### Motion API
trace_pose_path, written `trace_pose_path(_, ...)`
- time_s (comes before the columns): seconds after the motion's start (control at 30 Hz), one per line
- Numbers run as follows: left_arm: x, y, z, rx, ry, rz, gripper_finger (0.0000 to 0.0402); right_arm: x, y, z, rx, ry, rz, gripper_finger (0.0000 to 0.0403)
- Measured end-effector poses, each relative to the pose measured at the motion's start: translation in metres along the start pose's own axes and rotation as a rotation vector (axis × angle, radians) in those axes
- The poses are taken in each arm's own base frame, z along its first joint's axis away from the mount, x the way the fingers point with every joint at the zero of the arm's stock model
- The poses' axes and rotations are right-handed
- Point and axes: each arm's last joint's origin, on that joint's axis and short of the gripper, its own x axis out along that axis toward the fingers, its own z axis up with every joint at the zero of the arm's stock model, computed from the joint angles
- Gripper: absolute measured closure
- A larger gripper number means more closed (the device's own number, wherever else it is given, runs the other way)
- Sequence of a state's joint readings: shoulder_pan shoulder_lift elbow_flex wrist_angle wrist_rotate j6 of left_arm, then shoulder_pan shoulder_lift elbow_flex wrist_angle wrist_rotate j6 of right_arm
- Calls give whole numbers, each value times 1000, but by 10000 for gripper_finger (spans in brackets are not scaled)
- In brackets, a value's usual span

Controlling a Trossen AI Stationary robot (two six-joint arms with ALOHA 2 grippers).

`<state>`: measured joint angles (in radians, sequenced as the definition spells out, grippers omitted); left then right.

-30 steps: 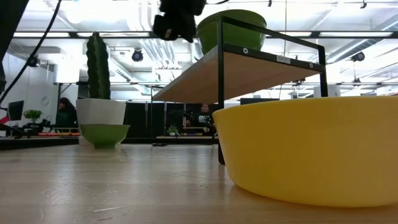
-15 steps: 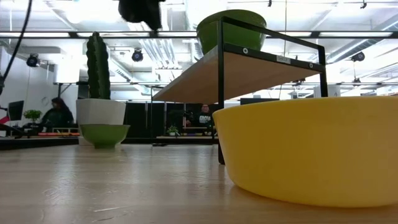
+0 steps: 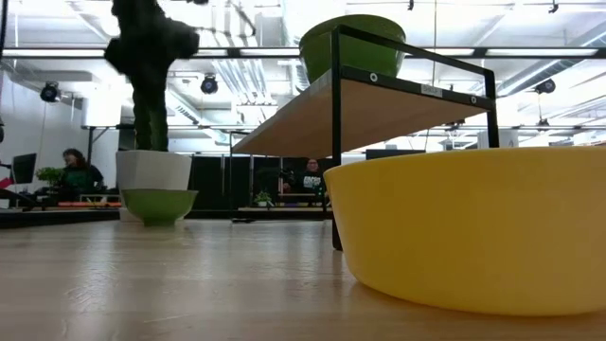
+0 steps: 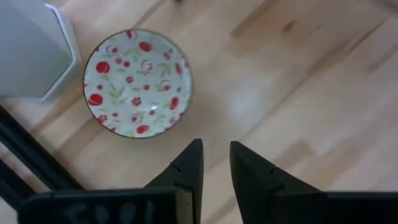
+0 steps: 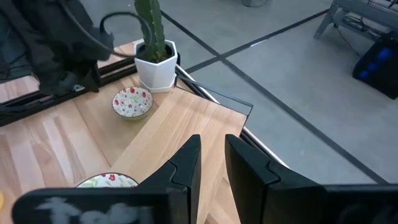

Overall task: Pick & Place Mini bowls
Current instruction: Stack the patterned bowl on the other white patterned bowl on the shelf

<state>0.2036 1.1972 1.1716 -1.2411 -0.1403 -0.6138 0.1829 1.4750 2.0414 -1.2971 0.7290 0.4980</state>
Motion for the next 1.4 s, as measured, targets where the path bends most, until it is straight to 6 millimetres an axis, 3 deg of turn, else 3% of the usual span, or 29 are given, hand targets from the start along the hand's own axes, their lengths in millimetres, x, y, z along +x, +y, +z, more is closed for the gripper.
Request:
trace_pose_path(0.17, 35, 9, -22, 129, 93, 4, 330, 2, 1, -1, -3, 4, -2, 335)
trace_pose_path(0.3, 51, 9, -29, 269, 108, -22, 330, 5, 3, -4, -11, 14, -4, 335)
trace_pose_path(0.5, 56, 8, -26, 482, 49, -13, 330, 15, 9, -11, -15, 32, -13, 335)
trace_pose_path(0.83, 74, 5, -26, 634, -14, -23, 330, 19, 12, -14, -11, 36, -14, 335)
trace_pose_path(1.4, 100, 14, -38, 672, -13, 112, 330, 10, 5, -12, -22, 20, -3, 335)
